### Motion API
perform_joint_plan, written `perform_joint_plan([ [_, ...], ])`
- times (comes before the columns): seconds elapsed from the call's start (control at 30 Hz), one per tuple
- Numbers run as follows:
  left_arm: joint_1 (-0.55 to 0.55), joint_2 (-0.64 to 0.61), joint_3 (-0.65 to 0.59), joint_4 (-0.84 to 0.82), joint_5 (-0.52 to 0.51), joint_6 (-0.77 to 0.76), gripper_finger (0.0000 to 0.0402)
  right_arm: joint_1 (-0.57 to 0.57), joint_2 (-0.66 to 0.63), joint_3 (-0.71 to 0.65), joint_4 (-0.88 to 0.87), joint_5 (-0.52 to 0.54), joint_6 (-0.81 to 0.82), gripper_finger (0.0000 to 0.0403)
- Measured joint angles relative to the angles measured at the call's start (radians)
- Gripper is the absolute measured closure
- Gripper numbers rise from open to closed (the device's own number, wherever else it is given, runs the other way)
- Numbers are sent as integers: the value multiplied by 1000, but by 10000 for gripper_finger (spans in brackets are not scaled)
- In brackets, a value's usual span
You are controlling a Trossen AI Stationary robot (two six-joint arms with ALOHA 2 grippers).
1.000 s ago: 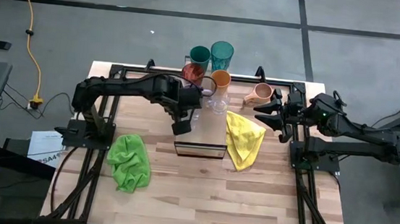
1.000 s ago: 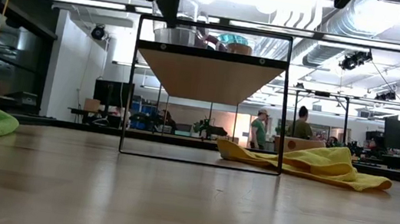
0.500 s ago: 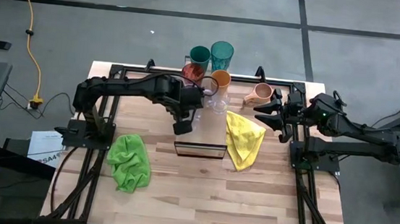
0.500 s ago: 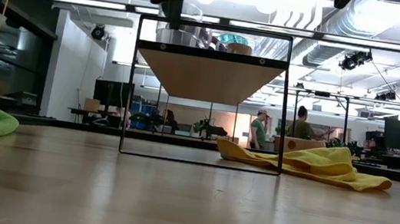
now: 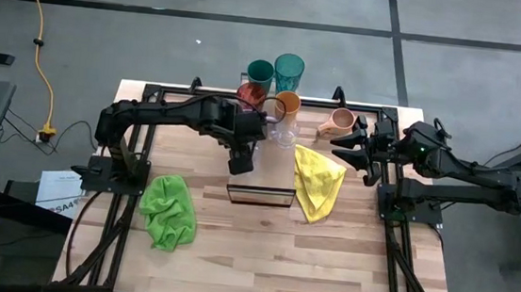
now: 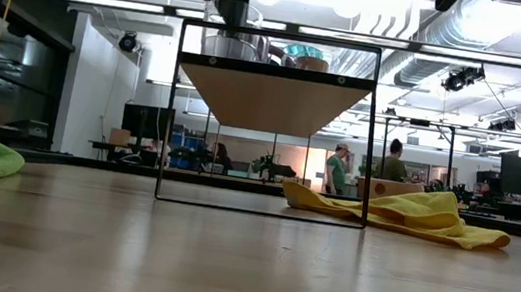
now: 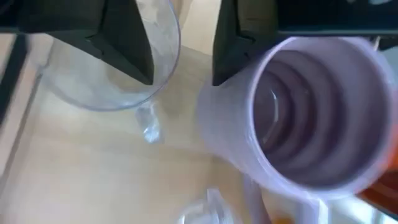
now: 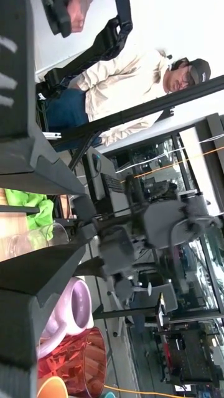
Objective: Stack small to large cups/mugs on shelf
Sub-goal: Put the brown mug on the shelf
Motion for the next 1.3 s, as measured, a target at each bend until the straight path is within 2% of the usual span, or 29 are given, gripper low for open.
perform_joint_plan([
  [0.1,-1,-2,64,-8,2,0,229,0,0,0,0,0,0,272],
  [0.3,-1,-10,226,-6,80,5,204,0,0,0,0,0,0,272],
  [0.4,-1,-58,234,81,83,11,205,0,0,0,0,0,0,272],
  [0.5,-1,-141,174,208,93,18,211,0,0,0,0,0,0,272],
  [0.63,-1,-281,1,402,93,15,217,0,0,0,0,0,0,272],
  [0.73,-1,-411,-192,573,97,-17,219,0,0,0,0,24,0,272],
  [1.0,-24,-766,-784,1192,144,-53,220,0,0,0,0,106,0,272],
  [1.1,-22,-874,-950,1400,171,-89,220,0,0,0,1,116,0,272],
  [1.17,-20,-934,-1026,1471,182,-115,220,0,0,0,1,118,0,272],
  [1.3,-21,-1029,-1096,1461,184,-126,220,0,0,0,1,118,0,272],
])
